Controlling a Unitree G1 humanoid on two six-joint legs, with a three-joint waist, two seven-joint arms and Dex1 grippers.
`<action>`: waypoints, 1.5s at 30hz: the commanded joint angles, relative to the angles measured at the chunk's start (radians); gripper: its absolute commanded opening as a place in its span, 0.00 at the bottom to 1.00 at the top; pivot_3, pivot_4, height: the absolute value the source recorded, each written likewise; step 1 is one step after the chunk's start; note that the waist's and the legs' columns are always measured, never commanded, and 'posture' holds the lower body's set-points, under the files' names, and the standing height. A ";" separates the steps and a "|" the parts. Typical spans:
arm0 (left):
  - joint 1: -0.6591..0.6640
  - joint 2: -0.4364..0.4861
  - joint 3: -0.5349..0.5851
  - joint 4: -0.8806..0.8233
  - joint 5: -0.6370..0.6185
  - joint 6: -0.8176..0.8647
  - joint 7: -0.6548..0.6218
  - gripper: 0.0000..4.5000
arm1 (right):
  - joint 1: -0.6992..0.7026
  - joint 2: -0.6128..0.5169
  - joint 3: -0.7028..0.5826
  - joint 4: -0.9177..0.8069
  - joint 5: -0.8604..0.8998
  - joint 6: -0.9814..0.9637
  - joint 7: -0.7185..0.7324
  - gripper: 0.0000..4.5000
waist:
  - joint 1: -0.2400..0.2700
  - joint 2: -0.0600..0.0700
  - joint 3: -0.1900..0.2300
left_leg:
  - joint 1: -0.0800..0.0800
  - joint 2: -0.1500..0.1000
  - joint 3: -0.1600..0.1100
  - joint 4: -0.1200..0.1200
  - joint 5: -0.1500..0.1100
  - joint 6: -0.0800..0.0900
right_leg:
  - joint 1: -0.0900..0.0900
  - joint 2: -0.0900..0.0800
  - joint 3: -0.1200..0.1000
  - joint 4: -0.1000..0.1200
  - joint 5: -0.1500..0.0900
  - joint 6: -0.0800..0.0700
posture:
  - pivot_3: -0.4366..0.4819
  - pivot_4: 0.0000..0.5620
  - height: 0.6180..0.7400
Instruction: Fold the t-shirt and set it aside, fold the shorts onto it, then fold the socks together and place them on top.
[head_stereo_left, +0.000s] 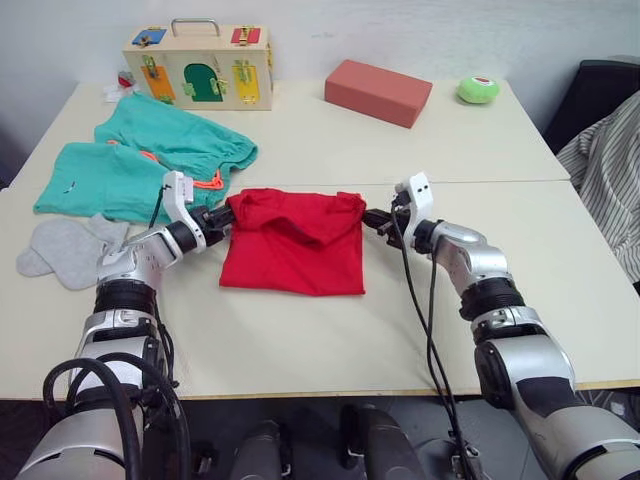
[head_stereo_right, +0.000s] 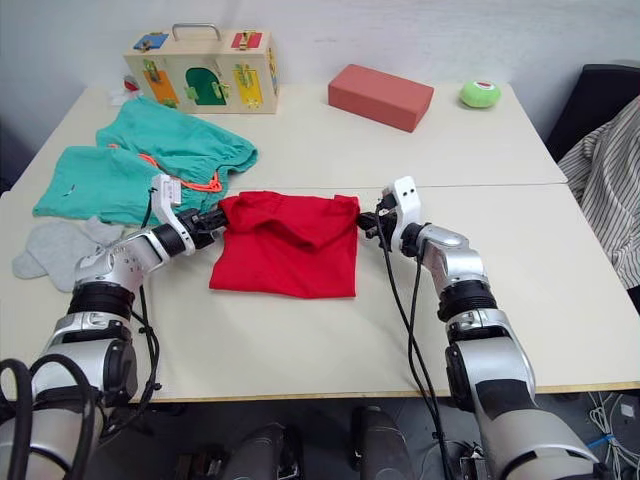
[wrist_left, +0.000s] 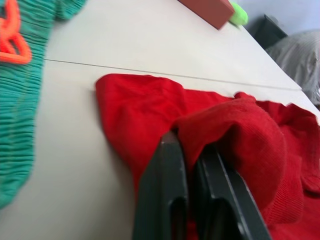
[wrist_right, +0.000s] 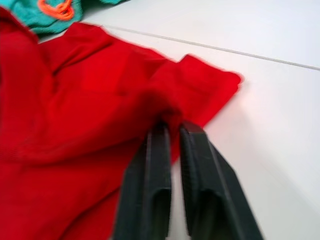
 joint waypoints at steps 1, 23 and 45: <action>-0.003 -0.002 0.040 -0.028 0.016 -0.044 0.049 0.36 | -0.023 -0.006 -0.039 -0.020 -0.016 -0.046 -0.057 0.36 | 0.000 0.000 0.000 | -0.001 0.000 0.000 0.000 0.000 0.000 | -0.001 0.000 0.000 0.000 0.000 0.000 | 0.48 0.27 1.00; 0.504 0.193 0.009 -0.613 0.101 -0.252 -0.207 1.00 | 0.554 -0.192 0.138 -0.933 0.011 -0.087 0.265 1.00 | -0.004 0.000 0.000 | -0.005 -0.001 0.000 -0.001 0.001 -0.001 | -0.007 -0.001 0.000 -0.001 0.000 0.000 | 0.48 0.27 1.00; 0.595 0.257 -0.180 -0.643 0.339 -0.744 -0.419 1.00 | 0.461 -0.150 0.333 -0.700 -0.384 -0.455 0.126 1.00 | 0.011 -0.002 -0.001 | -0.005 -0.001 -0.001 0.000 0.002 -0.001 | -0.007 -0.002 -0.002 -0.002 0.001 -0.004 | 0.48 0.27 1.00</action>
